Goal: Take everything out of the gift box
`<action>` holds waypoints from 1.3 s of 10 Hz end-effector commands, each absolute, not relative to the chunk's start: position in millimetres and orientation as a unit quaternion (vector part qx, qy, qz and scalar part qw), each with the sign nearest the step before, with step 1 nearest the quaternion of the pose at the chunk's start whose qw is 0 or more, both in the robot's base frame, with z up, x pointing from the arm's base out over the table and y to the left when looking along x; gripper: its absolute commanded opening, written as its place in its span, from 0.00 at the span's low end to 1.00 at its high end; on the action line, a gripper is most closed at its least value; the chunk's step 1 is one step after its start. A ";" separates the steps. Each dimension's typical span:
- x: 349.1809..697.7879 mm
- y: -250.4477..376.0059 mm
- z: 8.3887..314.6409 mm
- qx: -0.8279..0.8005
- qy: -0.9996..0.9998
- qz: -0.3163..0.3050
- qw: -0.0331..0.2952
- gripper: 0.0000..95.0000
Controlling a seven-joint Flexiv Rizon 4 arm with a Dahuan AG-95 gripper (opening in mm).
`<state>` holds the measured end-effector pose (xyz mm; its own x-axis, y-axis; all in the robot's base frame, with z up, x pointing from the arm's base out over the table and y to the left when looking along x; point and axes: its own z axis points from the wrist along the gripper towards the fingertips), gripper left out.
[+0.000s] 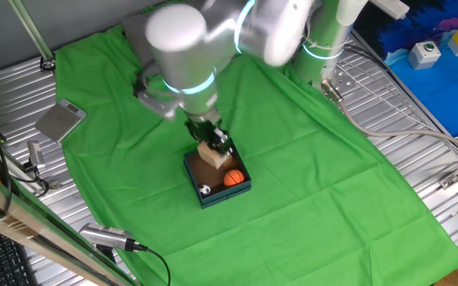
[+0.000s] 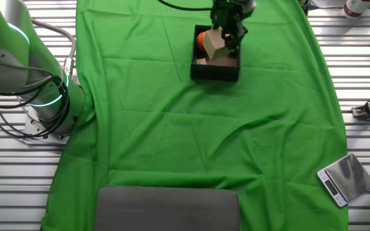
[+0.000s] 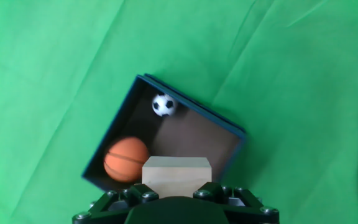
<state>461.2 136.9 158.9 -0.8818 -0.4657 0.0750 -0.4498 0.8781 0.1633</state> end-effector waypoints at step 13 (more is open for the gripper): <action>478.9 81.4 167.1 0.299 -0.952 -0.041 0.058 0.00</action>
<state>478.6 82.1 166.9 -0.8065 -0.5848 0.0875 -0.5744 0.8099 0.1184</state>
